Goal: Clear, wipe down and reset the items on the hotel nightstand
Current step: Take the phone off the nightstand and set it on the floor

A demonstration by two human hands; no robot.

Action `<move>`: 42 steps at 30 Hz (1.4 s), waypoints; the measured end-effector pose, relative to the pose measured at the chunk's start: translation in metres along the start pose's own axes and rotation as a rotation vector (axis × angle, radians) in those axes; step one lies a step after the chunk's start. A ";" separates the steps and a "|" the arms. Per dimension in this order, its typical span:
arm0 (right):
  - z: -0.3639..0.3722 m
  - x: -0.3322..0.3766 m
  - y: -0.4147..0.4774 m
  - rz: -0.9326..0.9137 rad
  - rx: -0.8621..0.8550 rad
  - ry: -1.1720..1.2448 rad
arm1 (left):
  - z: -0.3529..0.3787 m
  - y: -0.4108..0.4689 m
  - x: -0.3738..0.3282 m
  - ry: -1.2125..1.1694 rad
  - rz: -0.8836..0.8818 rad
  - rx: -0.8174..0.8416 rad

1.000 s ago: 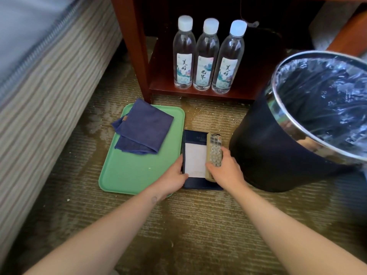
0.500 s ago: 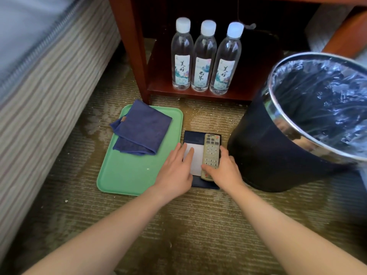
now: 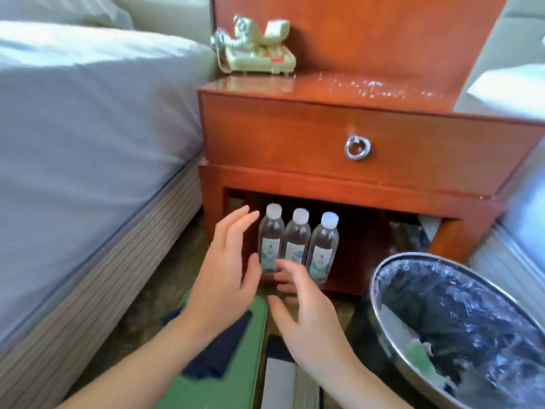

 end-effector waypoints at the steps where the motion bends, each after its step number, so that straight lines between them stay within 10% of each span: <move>1: -0.011 0.027 0.016 -0.088 -0.015 0.028 | -0.018 0.027 -0.005 -0.011 0.027 -0.089; 8: -0.108 0.184 0.120 -0.558 -0.215 0.088 | -0.102 0.184 -0.018 -0.198 0.007 -0.358; 17: -0.162 0.170 0.271 -0.137 -0.403 0.138 | -0.090 0.296 0.061 -0.358 -0.479 -0.192; 25: -0.139 0.147 0.348 -0.136 -0.477 0.124 | -0.026 0.342 0.094 -0.356 -0.638 -0.048; 37: -0.138 0.112 0.428 0.079 -0.385 -0.138 | -0.015 0.374 0.154 0.066 -0.969 -0.392; 42: -0.140 0.112 0.441 0.097 -0.346 -0.112 | 0.022 0.375 0.181 -0.317 -1.067 -0.123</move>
Point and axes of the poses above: each hand's wrist, its own y-axis towards the middle knuckle, its own z-axis out of the palm, x = y × z, the point moved 7 cm from there along y, towards the middle knuckle, and after that the axes turned 10 degrees about y, right-handed, at the moved point
